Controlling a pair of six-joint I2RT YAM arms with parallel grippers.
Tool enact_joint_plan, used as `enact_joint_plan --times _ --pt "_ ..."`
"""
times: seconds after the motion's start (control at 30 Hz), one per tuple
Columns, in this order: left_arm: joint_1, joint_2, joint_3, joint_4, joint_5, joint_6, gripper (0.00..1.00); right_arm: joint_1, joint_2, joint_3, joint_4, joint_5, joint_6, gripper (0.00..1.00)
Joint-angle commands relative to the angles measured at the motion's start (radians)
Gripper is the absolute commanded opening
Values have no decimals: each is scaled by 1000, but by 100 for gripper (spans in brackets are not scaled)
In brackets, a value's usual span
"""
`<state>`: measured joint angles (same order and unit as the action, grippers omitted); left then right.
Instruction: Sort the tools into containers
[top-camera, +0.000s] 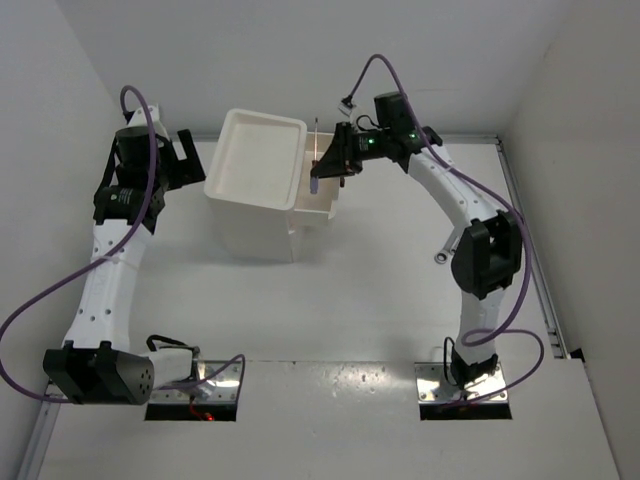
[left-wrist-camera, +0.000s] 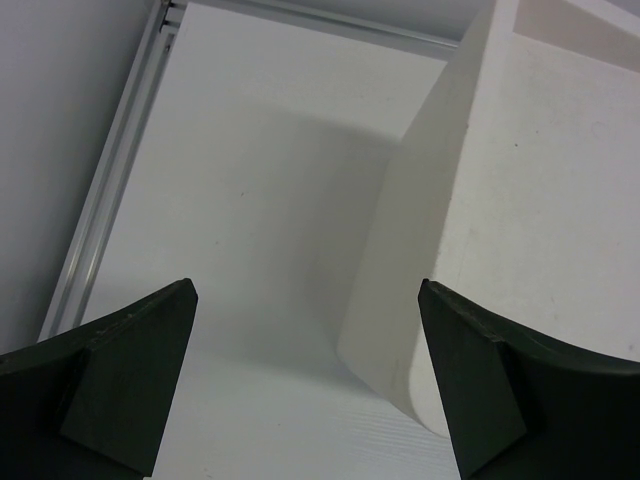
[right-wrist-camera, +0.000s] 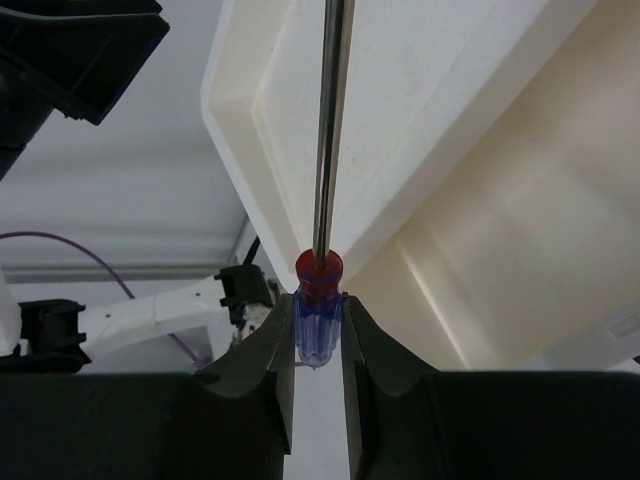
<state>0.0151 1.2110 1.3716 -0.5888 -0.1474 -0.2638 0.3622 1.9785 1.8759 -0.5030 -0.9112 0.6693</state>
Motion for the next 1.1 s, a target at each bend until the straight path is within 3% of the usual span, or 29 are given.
enact_joint_plan --times 0.0,0.23,0.3,0.4,0.53,0.8,0.87,1.07 --pt "9 -4 38 30 -14 -8 100 3 10 -26 89 -66 84 13" --pt "9 -4 29 30 -14 -8 100 -17 42 -17 101 -66 93 13" --pt "9 -4 29 30 -14 -8 100 -17 42 -17 110 -66 93 24" --pt "9 -4 29 30 -14 -8 100 -17 42 -17 124 -87 93 51" --pt "9 -4 29 30 -14 -17 100 -17 22 5 135 -87 82 66" --pt "9 -4 38 30 5 -17 100 -66 -79 101 63 -26 -31 66" --pt "9 7 47 30 26 -5 100 -94 -102 92 41 -12 -54 60" --pt "-9 67 122 30 120 58 100 -210 -161 -41 -143 237 -232 51"
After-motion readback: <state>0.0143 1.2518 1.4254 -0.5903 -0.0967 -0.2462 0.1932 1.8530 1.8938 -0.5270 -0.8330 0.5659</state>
